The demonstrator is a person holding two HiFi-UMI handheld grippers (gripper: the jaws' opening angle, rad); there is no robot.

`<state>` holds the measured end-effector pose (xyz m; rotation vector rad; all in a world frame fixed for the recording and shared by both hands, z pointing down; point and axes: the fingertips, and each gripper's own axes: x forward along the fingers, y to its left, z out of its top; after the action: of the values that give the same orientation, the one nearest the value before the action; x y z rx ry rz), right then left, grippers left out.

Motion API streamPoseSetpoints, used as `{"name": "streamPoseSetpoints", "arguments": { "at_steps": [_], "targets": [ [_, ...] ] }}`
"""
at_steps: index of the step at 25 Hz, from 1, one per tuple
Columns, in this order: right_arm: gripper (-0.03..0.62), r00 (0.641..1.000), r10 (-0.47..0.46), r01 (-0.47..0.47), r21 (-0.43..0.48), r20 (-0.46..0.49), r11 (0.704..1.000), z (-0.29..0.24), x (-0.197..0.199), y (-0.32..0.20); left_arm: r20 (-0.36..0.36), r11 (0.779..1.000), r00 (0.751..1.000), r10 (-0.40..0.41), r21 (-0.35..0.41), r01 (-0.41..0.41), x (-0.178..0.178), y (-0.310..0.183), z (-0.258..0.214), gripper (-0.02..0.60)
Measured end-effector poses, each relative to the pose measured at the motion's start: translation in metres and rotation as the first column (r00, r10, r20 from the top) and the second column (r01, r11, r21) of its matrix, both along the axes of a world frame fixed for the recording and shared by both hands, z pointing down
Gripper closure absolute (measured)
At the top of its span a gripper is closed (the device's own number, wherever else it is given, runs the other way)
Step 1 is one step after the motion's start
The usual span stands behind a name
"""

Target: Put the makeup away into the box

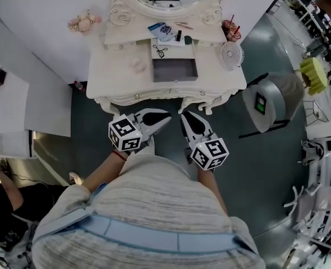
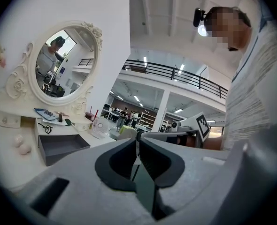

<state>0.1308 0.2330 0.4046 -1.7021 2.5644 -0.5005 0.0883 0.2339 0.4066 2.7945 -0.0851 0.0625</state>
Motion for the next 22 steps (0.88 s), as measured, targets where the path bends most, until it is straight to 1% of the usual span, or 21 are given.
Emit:
{"name": "streamPoseSetpoints", "arguments": {
  "at_steps": [4,9,14,18,22],
  "targets": [
    [0.583,1.000,-0.024,0.024,-0.004,0.001,1.000,0.002,0.002,-0.024,0.002,1.000,1.000,-0.020,-0.021,0.021,0.005,-0.025,0.008,0.565],
    [0.583,1.000,-0.029,0.029,-0.006,0.004,1.000,0.002,0.006,-0.062,-0.006,1.000,1.000,0.000,-0.019,0.000,0.017,-0.061,0.008,0.565],
    [0.583,0.999,-0.032,0.032,-0.017,0.010,0.999,0.001,0.008,-0.111,-0.016,1.000,1.000,0.005,-0.015,-0.005,0.024,-0.113,0.002,0.565],
    [0.583,1.000,-0.028,0.028,-0.028,0.005,0.999,0.002,0.007,-0.154,-0.018,1.000,1.000,0.003,-0.010,-0.003,0.022,-0.157,-0.001,0.565],
    [0.583,0.999,-0.035,0.035,-0.040,-0.012,0.999,0.003,-0.002,-0.195,-0.027,1.000,1.000,-0.016,-0.012,0.015,0.009,-0.200,-0.002,0.565]
  ]
}}
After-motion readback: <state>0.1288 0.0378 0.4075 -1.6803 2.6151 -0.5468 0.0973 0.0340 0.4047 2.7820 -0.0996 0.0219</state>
